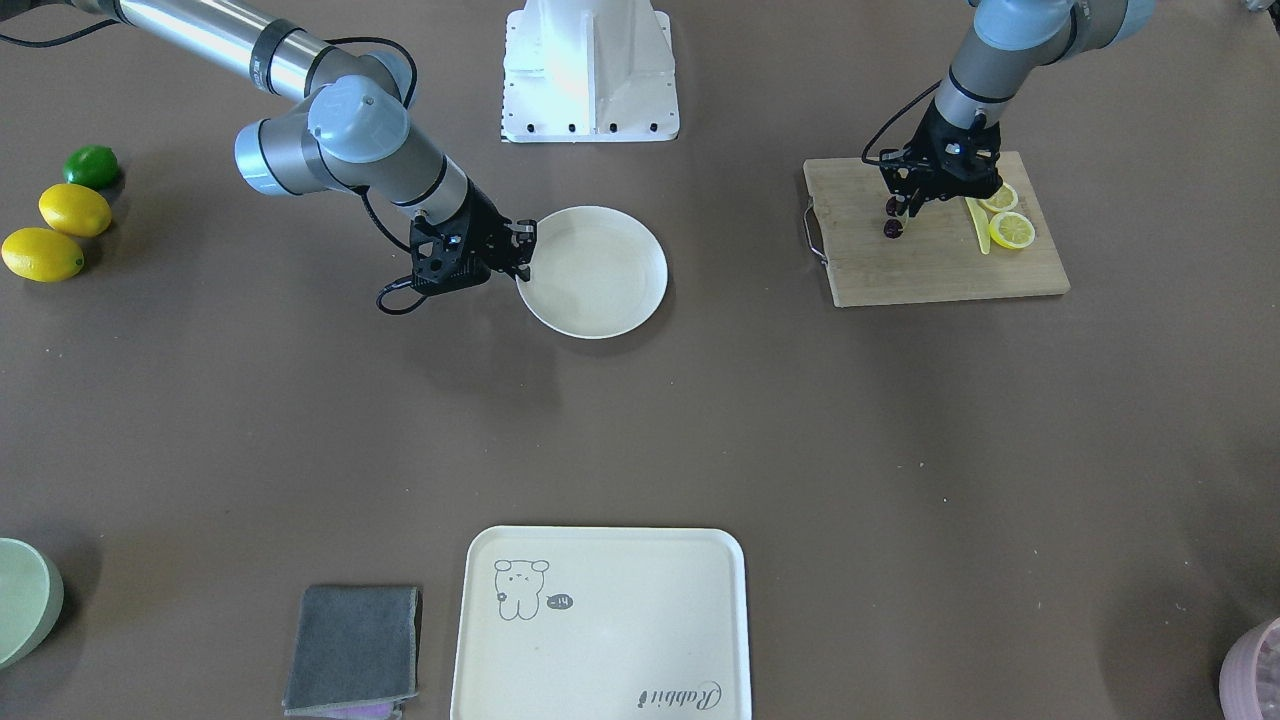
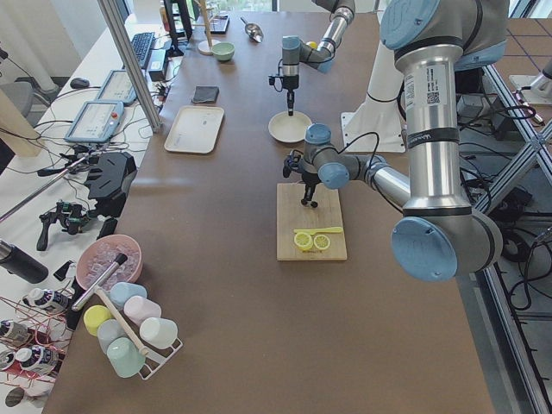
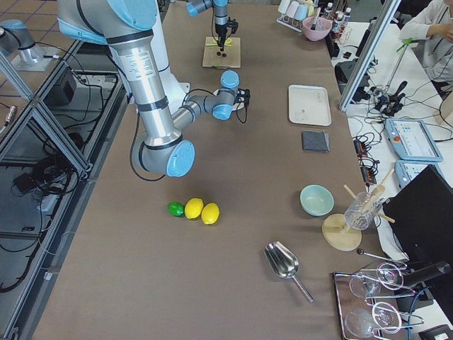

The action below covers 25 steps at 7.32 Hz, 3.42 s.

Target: Place red cherry on plate

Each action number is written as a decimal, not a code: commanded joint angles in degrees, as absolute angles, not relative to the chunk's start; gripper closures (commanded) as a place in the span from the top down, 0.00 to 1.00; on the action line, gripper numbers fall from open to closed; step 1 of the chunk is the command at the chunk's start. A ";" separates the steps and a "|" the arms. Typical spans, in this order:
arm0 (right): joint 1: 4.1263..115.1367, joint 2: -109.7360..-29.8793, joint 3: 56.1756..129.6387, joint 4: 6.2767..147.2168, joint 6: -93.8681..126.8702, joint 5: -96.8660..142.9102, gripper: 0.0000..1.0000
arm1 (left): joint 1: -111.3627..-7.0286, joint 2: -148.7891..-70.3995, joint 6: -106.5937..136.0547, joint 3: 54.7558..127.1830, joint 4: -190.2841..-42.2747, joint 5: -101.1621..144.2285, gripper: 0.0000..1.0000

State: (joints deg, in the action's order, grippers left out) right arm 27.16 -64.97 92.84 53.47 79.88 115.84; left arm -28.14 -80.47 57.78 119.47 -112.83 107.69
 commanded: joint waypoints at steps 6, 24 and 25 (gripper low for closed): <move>42.14 -71.96 99.92 53.70 73.78 124.68 1.00 | -29.98 -118.31 63.59 120.70 -80.54 108.28 0.00; 67.92 -90.70 103.45 59.62 40.93 136.84 1.00 | -36.60 -124.59 55.56 106.31 -90.03 110.98 0.98; 70.38 -90.70 103.62 64.38 34.17 136.67 1.00 | -42.83 -120.80 46.50 108.78 -87.30 113.53 0.98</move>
